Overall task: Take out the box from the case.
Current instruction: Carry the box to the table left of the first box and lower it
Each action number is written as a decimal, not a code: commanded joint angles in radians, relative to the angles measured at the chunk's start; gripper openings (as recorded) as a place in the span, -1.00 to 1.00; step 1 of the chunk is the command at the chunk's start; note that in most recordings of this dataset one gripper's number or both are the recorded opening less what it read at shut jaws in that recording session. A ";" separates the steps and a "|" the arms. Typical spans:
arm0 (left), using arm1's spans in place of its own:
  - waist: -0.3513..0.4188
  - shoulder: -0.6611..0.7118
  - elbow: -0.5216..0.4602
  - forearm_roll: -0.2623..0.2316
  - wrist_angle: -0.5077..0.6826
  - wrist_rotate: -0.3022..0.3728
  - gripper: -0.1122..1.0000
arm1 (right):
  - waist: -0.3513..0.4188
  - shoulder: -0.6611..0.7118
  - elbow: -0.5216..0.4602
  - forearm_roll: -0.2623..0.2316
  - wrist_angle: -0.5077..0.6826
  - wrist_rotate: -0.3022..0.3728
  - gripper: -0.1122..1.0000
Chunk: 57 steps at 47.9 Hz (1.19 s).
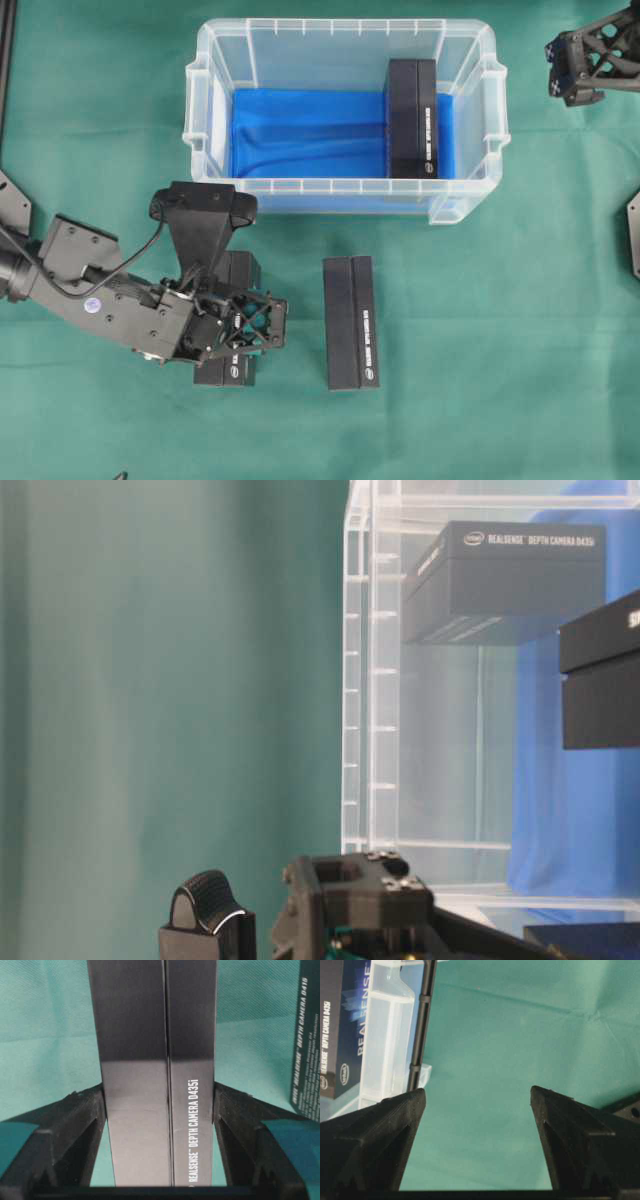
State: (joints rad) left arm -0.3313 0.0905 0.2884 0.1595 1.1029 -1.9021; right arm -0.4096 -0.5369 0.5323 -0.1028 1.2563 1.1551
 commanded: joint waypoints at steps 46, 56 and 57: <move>0.021 -0.043 0.006 -0.034 -0.080 0.005 1.00 | 0.002 -0.012 -0.008 -0.002 -0.003 -0.002 0.73; 0.028 -0.043 0.000 -0.049 -0.078 0.005 1.00 | 0.002 -0.017 -0.006 -0.002 -0.003 -0.002 0.73; 0.028 -0.044 0.000 -0.049 -0.077 0.005 1.00 | 0.002 -0.017 -0.006 -0.002 -0.003 0.000 0.73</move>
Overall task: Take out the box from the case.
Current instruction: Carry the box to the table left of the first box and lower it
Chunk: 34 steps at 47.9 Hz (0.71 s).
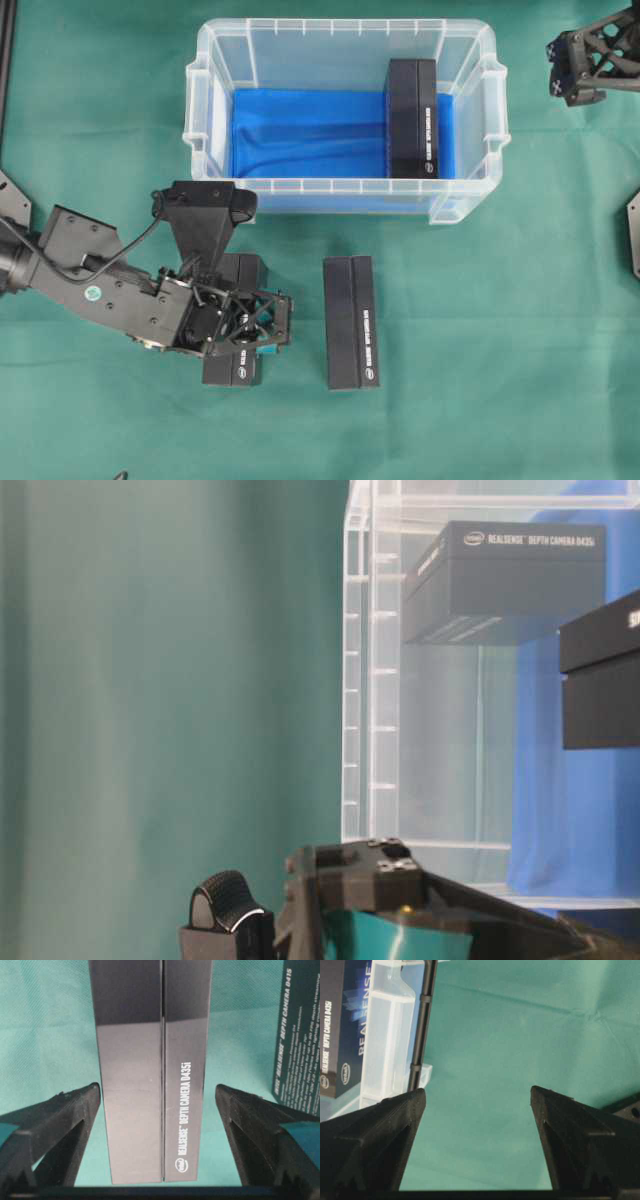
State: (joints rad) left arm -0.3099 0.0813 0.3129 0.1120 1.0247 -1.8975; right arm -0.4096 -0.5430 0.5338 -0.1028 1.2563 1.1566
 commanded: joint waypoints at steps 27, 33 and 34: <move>0.012 -0.057 -0.224 -0.002 0.212 0.006 0.99 | 0.002 -0.028 -0.002 0.000 0.009 -0.003 0.73; 0.009 -0.072 -0.301 -0.002 0.276 0.006 0.99 | 0.003 -0.031 -0.002 0.000 0.009 -0.003 0.73; 0.008 -0.074 -0.313 -0.002 0.284 0.006 0.99 | 0.002 -0.031 0.000 -0.002 0.009 -0.003 0.73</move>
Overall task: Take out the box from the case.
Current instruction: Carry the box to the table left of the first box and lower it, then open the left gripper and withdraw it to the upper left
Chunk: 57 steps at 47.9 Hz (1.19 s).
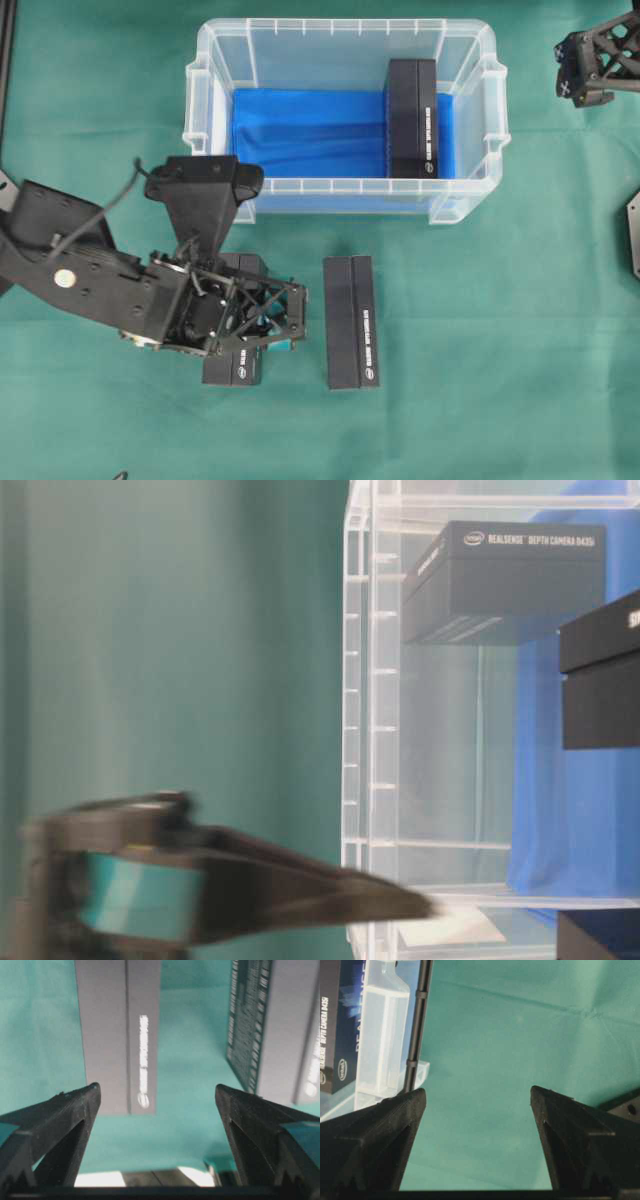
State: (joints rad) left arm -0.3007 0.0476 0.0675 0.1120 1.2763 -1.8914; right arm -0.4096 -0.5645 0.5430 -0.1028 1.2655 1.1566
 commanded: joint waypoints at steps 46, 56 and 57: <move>-0.069 -0.206 0.020 0.002 0.161 -0.003 0.99 | 0.002 -0.015 -0.008 0.000 0.000 0.000 0.73; -0.109 -0.310 0.132 -0.002 0.163 -0.011 0.99 | 0.002 -0.015 -0.008 0.000 0.000 0.002 0.73; -0.112 -0.321 0.144 -0.002 0.163 -0.009 0.99 | 0.002 -0.015 -0.008 0.000 0.000 0.002 0.73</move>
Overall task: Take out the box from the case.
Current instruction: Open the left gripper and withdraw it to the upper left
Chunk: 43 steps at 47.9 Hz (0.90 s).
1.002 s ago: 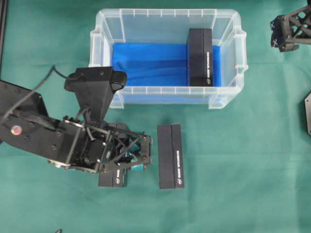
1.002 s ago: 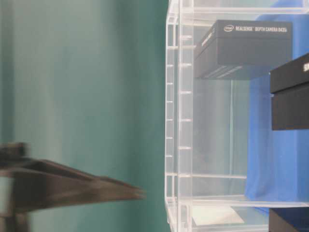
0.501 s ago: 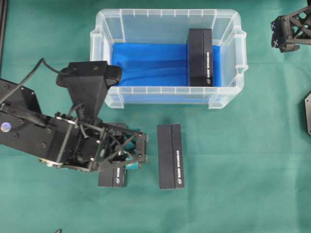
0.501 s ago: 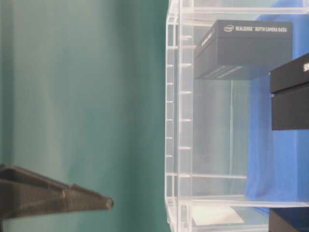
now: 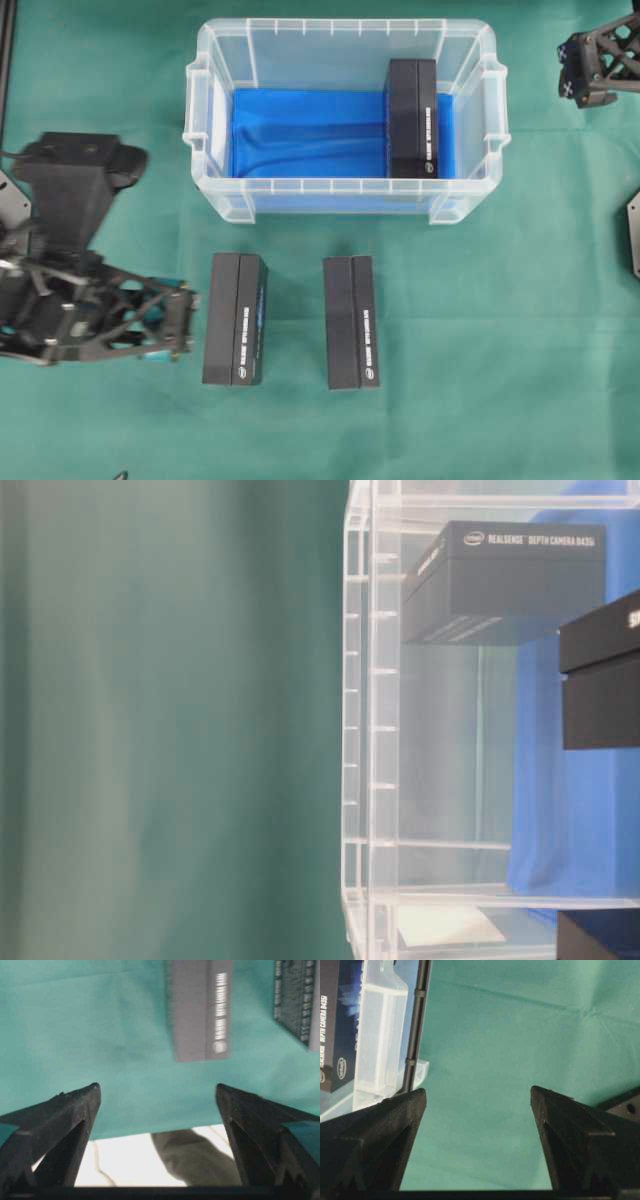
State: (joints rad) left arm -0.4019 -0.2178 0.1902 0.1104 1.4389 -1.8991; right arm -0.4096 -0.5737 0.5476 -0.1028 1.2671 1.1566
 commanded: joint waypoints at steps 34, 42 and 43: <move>0.069 -0.138 0.094 0.000 0.000 0.023 0.99 | 0.003 -0.020 -0.009 0.002 0.038 0.003 0.73; 0.167 -0.212 0.152 0.000 0.002 0.126 0.99 | 0.003 -0.025 -0.006 0.003 0.041 0.008 0.73; 0.184 -0.221 0.160 -0.002 0.002 0.138 0.99 | 0.003 -0.025 -0.006 0.003 0.041 0.008 0.73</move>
State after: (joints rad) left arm -0.2654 -0.3973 0.3451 0.1089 1.4404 -1.7902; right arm -0.4080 -0.5921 0.5507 -0.1012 1.3085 1.1628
